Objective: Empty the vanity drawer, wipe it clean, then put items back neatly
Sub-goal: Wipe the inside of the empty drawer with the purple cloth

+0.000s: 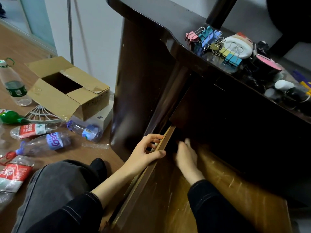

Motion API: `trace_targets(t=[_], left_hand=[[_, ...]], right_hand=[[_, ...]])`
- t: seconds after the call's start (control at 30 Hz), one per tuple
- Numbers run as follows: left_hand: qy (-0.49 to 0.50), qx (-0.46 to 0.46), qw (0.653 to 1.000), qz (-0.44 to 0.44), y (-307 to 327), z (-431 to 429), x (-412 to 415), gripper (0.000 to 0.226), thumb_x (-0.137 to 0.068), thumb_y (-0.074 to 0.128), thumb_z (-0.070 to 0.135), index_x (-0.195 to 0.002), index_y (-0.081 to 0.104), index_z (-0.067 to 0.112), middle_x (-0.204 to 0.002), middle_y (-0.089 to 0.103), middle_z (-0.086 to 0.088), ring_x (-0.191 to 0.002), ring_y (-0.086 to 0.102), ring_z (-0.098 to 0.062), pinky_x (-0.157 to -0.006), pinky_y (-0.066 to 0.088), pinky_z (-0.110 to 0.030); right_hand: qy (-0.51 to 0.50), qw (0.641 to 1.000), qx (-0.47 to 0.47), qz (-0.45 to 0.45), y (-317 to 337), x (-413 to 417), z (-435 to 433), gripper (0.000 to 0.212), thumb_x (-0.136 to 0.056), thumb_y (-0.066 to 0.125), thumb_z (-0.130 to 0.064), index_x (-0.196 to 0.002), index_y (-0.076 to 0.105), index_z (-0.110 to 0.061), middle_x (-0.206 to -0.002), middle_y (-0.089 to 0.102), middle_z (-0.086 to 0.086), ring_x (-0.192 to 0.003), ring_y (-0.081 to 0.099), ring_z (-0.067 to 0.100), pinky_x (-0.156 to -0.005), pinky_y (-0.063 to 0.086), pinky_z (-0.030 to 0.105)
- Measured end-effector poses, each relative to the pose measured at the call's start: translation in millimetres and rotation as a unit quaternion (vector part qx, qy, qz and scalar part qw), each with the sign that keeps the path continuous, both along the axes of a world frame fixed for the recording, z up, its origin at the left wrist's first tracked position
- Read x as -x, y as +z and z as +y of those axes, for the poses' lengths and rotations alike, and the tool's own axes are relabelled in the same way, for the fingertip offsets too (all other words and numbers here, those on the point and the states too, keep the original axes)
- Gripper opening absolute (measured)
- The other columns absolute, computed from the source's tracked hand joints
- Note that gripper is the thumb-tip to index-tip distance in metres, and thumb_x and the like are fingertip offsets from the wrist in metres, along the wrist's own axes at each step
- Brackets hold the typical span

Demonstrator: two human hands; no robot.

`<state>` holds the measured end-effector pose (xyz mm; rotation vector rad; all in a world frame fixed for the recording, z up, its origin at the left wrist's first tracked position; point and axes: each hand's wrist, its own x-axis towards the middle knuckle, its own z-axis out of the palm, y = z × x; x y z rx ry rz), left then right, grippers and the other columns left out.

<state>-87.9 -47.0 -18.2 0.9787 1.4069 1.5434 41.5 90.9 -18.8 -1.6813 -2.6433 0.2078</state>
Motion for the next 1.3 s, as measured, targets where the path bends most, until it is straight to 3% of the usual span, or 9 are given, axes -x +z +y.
trace_targets(t=[0.17, 0.4, 0.57, 0.7, 0.8, 0.87, 1.03, 1.2, 1.3], left_hand=[[0.008, 0.002, 1.000, 0.009, -2, 5, 1, 0.055, -0.069, 0.072, 0.045, -0.121, 0.060, 0.033, -0.115, 0.059, -0.002, -0.100, 0.056, -0.026, -0.087, 0.049, -0.037], [-0.009, 0.005, 1.000, 0.017, 0, 0, 1, 0.055, -0.072, 0.071, 0.045, -0.125, 0.060, 0.036, -0.117, 0.058, 0.000, -0.102, 0.056, -0.023, -0.091, 0.049, -0.041], [-0.017, 0.005, 0.999, 0.029, 3, 0, 4, 0.058, -0.071, 0.069, 0.048, -0.126, 0.059, 0.033, -0.120, 0.057, -0.002, -0.103, 0.057, -0.024, -0.091, 0.049, -0.040], [-0.013, 0.006, 1.000, 0.020, 6, 3, 3, 0.057, -0.067, 0.069, 0.047, -0.122, 0.060, 0.032, -0.119, 0.057, -0.006, -0.096, 0.057, -0.019, -0.086, 0.049, -0.035], [-0.019, 0.001, 0.999, 0.027, 5, 1, 2, 0.055, -0.070, 0.068, 0.049, -0.123, 0.060, 0.036, -0.120, 0.058, -0.004, -0.097, 0.058, -0.014, -0.079, 0.048, -0.020], [-0.026, -0.001, 0.999, 0.029, 5, -2, 3, 0.054, -0.072, 0.067, 0.050, -0.125, 0.059, 0.037, -0.122, 0.058, -0.003, -0.101, 0.059, -0.015, -0.079, 0.049, -0.017], [-0.025, -0.002, 0.999, 0.036, 8, -3, 4, 0.054, -0.073, 0.067, 0.049, -0.124, 0.060, 0.036, -0.120, 0.058, -0.005, -0.101, 0.059, -0.017, -0.079, 0.047, -0.014], [-0.019, 0.000, 0.999, 0.040, 11, 0, 3, 0.055, -0.071, 0.067, 0.047, -0.123, 0.059, 0.030, -0.116, 0.058, -0.007, -0.097, 0.058, -0.018, -0.078, 0.046, -0.015], [-0.020, 0.002, 0.999, 0.040, 13, -3, 1, 0.059, -0.071, 0.065, 0.048, -0.126, 0.059, 0.027, -0.116, 0.058, -0.007, -0.101, 0.058, -0.025, -0.082, 0.049, -0.024]], right_hand=[[0.068, 0.997, 0.014, -0.028, -19, -32, -26, 0.046, -0.094, 0.067, -0.020, -0.138, 0.053, -0.022, -0.164, 0.024, 0.008, -0.121, 0.062, 0.027, -0.095, 0.052, 0.034], [-0.011, 1.000, 0.013, -0.011, 11, 5, 10, 0.042, -0.097, 0.062, -0.010, -0.138, 0.053, -0.013, -0.148, 0.049, 0.010, -0.126, 0.058, 0.029, -0.096, 0.051, 0.039], [0.050, 0.998, 0.023, -0.045, -6, -15, -26, 0.044, -0.094, 0.067, -0.014, -0.135, 0.053, -0.018, -0.166, 0.020, 0.009, -0.127, 0.058, 0.030, -0.098, 0.052, 0.036], [0.084, 0.995, 0.031, -0.041, -7, -23, -16, 0.045, -0.093, 0.068, -0.018, -0.135, 0.056, -0.025, -0.163, 0.031, 0.008, -0.123, 0.062, 0.030, -0.097, 0.053, 0.040], [0.036, 0.999, 0.031, -0.016, 6, -7, 10, 0.045, -0.095, 0.064, -0.016, -0.139, 0.056, -0.023, -0.153, 0.046, 0.006, -0.130, 0.056, 0.028, -0.099, 0.049, 0.041], [0.009, 1.000, 0.018, -0.011, 11, 2, 14, 0.043, -0.096, 0.063, -0.016, -0.138, 0.055, -0.020, -0.151, 0.047, 0.006, -0.129, 0.056, 0.028, -0.098, 0.049, 0.040], [0.049, 0.998, 0.031, -0.030, -6, -13, -31, 0.053, -0.094, 0.067, -0.016, -0.143, 0.050, -0.024, -0.166, 0.025, 0.007, -0.129, 0.057, 0.031, -0.101, 0.051, 0.040], [0.076, 0.996, 0.034, -0.018, -10, -24, -26, 0.043, -0.093, 0.068, -0.019, -0.134, 0.057, -0.026, -0.159, 0.037, 0.006, -0.119, 0.064, 0.028, -0.096, 0.053, 0.041], [0.015, 1.000, 0.012, -0.002, 2, -6, 3, 0.047, -0.095, 0.066, -0.013, -0.139, 0.053, -0.019, -0.161, 0.035, 0.008, -0.133, 0.054, 0.030, -0.103, 0.048, 0.044]])
